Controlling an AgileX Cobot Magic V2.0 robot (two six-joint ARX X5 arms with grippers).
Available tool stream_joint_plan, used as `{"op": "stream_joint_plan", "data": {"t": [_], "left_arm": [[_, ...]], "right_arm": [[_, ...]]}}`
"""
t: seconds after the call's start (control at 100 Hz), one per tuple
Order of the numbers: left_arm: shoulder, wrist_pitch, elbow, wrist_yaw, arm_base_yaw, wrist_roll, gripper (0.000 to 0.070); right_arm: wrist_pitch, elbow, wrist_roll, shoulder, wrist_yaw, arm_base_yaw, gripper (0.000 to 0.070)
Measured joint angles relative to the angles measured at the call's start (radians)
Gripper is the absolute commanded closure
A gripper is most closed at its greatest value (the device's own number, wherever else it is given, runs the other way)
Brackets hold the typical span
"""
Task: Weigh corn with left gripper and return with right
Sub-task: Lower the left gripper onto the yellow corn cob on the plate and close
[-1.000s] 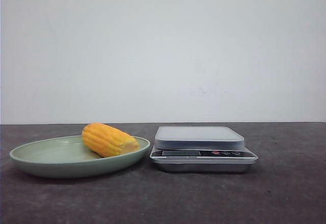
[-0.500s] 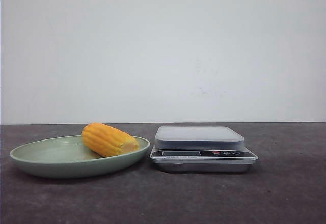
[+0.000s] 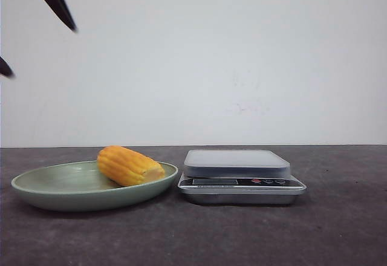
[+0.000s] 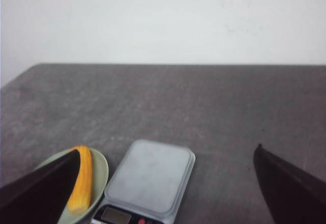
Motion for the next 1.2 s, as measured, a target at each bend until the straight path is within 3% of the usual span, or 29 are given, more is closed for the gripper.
{"op": "stream_joint_plan", "data": {"t": [0.25,0.64,0.73,0.86,0.91,1.0,1.2], "left_arm": [[0.24,0.198,0.002,-0.002,-0.069,-0.11,0.0104],[0.563,0.185,0.161,-0.02,-0.146,-0.152,0.0117],[0.592,0.191,0.188,-0.04,-0.163,-0.151,0.0204],[0.615,0.165,0.19,-0.074,-0.174,-0.151,0.0258],[0.623,0.144,0.19,-0.079,-0.174,-0.148,0.0374],[0.625,0.12,0.19,-0.089,-0.174,-0.124,0.0696],[0.623,0.1,0.193,-0.058,-0.172,-0.084,0.0691]], "right_arm": [[-0.002,0.0,0.0,0.013,0.0,0.0,0.0],[-0.004,0.0,0.0,0.023,0.0,0.0,0.0],[-0.015,0.0,0.0,0.023,0.0,0.0,0.0],[-0.046,0.0,0.0,0.023,0.0,0.0,0.0],[-0.058,0.0,0.0,0.023,0.0,0.0,0.0],[-0.064,0.0,0.0,0.023,0.002,0.0,0.0],[-0.063,0.0,0.0,0.023,0.003,0.0,0.0]]}}
